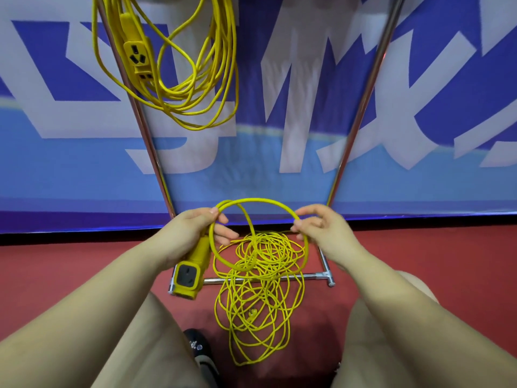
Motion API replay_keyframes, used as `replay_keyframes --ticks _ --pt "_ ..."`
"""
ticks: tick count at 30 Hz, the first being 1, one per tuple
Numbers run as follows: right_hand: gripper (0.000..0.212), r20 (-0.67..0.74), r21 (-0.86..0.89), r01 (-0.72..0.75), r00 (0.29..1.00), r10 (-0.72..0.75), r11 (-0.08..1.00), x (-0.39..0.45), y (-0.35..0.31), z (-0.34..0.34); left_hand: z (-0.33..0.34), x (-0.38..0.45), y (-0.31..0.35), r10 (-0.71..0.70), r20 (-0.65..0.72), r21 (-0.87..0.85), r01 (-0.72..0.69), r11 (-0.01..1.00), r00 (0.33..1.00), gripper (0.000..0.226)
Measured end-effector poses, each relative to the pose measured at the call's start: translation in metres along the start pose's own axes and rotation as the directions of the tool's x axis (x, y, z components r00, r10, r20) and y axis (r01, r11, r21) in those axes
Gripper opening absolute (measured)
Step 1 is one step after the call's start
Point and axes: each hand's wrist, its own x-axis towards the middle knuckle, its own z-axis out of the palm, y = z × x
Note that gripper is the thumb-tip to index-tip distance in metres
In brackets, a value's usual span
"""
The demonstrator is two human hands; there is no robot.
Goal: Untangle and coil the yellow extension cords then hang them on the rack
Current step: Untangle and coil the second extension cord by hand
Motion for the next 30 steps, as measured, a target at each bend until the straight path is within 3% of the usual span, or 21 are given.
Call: replay_keyframes --ticks 2,7,11,14,22,25,30 --pt "0.015 -0.057 0.001 0.040 0.998 -0.040 0.999 0.000 -0.011 -0.001 -0.001 -0.001 -0.007 -0.040 0.001 -0.043 0.040 0.998 0.999 0.032" --pt "0.017 0.002 -0.221 0.153 0.988 -0.156 0.963 0.004 -0.029 -0.007 -0.001 0.000 -0.012 -0.101 -0.021 -0.134 0.097 0.986 0.995 0.035" --pt "0.013 0.054 -0.160 0.153 0.988 -0.146 0.975 0.005 -0.040 -0.011 -0.003 -0.002 -0.014 -0.154 -0.034 -0.221 0.143 0.965 0.987 0.035" --pt "0.009 0.110 -0.209 0.180 0.981 -0.159 0.961 0.005 -0.042 -0.005 -0.006 -0.004 -0.018 -0.188 -0.051 -0.313 0.163 0.936 0.981 0.033" --pt "0.005 0.137 -0.406 0.220 0.974 -0.179 0.887 0.012 -0.041 0.025 0.011 -0.003 -0.016 -0.113 0.028 -0.083 0.115 0.990 0.993 0.029" --pt "0.014 0.161 -0.458 0.201 0.977 -0.142 0.866 0.012 -0.043 0.034 0.018 -0.004 -0.018 -0.096 0.065 -0.039 0.099 0.994 0.993 0.029" --pt "0.028 0.095 -0.548 0.233 0.972 -0.217 0.803 0.009 -0.045 0.046 0.025 -0.004 -0.023 -0.066 0.075 0.017 0.065 0.998 0.995 0.026"
